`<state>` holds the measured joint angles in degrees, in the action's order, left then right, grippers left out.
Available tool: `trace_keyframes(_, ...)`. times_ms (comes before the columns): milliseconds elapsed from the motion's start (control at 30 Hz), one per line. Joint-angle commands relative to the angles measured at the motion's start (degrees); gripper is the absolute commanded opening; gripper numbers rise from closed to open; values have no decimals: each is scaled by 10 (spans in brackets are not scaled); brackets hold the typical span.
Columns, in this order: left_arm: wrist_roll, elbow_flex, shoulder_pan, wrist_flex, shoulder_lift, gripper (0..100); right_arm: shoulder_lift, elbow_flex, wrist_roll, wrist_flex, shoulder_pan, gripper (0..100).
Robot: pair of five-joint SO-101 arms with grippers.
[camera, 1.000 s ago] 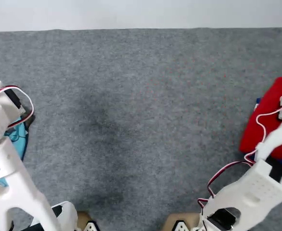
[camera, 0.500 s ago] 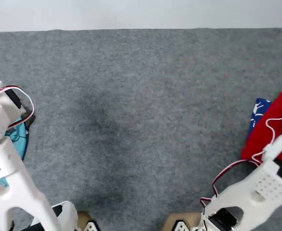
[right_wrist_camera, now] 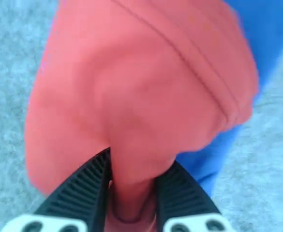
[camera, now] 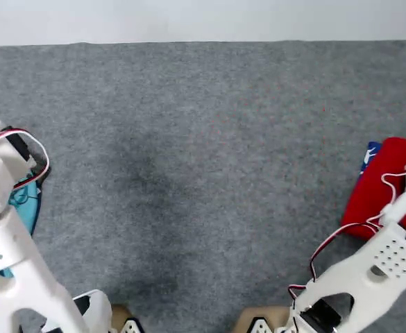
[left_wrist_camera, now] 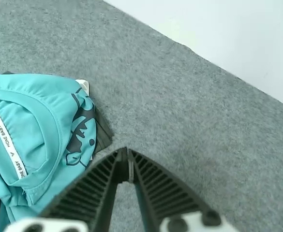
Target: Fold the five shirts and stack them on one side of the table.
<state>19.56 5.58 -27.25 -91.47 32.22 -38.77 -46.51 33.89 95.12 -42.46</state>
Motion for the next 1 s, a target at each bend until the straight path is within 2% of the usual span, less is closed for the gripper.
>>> trace_keyframes(0, -5, 1, 0, 8, 14, 5, 7, -63, 32, -7, -13, 14)
trace_keyframes(267, -5, 1, 0, 8, 15, 5, -61, -66, 51, -27, -31, 42)
trace_keyframes(433, -5, 1, 0, -15, 15, 5, -62, -67, 49, -22, -45, 296)
trace_keyframes(500, -5, 1, 0, -20, 15, 5, -33, -67, 48, -13, -50, 349)
trace_keyframes(700, -5, 1, 0, -18, 15, 5, 59, -67, 47, 10, -48, 351)
trace_keyframes(833, -5, 1, 0, -20, 15, 5, 56, -63, 47, 7, -44, 336)
trace_keyframes(900, -5, 1, 0, -20, 15, 5, 27, -63, 47, -3, -38, 262)
trace_keyframes(967, -5, 1, 0, -20, 15, 5, -4, -66, 47, -20, -34, 141)
